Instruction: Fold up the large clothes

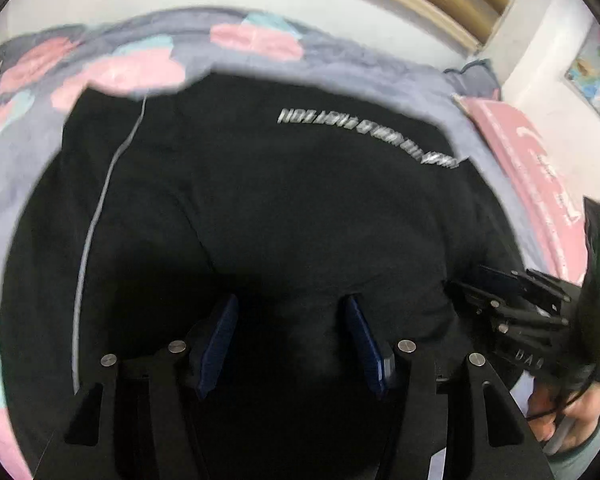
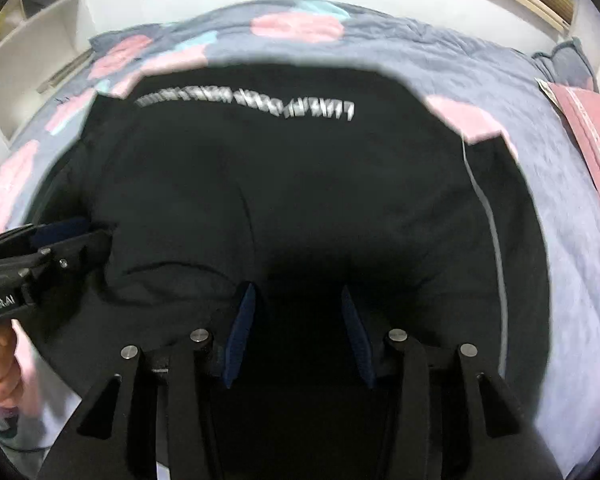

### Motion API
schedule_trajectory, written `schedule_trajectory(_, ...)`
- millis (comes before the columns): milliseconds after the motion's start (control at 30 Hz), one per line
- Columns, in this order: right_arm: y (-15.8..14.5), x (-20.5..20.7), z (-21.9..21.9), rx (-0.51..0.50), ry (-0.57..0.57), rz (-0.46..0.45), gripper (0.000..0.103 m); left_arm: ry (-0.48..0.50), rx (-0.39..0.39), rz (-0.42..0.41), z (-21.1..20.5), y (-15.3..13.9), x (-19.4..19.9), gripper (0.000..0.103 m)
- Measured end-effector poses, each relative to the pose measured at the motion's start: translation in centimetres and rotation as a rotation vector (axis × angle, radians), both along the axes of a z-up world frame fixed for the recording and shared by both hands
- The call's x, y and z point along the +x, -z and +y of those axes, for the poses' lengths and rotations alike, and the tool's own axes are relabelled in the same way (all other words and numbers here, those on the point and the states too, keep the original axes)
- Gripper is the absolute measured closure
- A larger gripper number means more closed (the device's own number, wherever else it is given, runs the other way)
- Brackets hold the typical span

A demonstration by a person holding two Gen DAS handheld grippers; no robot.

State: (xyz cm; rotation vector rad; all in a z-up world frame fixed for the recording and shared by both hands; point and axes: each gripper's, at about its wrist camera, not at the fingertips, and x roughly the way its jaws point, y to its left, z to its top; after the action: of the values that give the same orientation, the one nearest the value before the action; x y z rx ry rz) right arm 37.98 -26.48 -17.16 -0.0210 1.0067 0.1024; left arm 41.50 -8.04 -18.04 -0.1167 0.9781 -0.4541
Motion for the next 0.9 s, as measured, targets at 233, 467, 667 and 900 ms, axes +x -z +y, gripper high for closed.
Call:
schedule_trajectory(233,-3.6,6.5,-1.7,0.05,0.064,-0.142,0.054,-0.133,-0.136,-0.056,1.1,-2.9,5.5,0.045)
schedule_trajectory(467,3.0,11.6,-4.1,0.157,0.112,0.0,0.046,-0.24,-0.163,0.125,3.0,3.5,12.0,0.043)
schedule_trajectory(667,2.0,9.9,-4.4,0.139,0.108,-0.043,0.046,-0.198,-0.118,0.049,2.7,2.2,10.0,0.042)
schedule_trajectory(900,-2.2,2.2,-4.4,0.169,0.012,-0.081,0.045,-0.101,-0.307,0.002,7.1,-2.7,1.9,0.043)
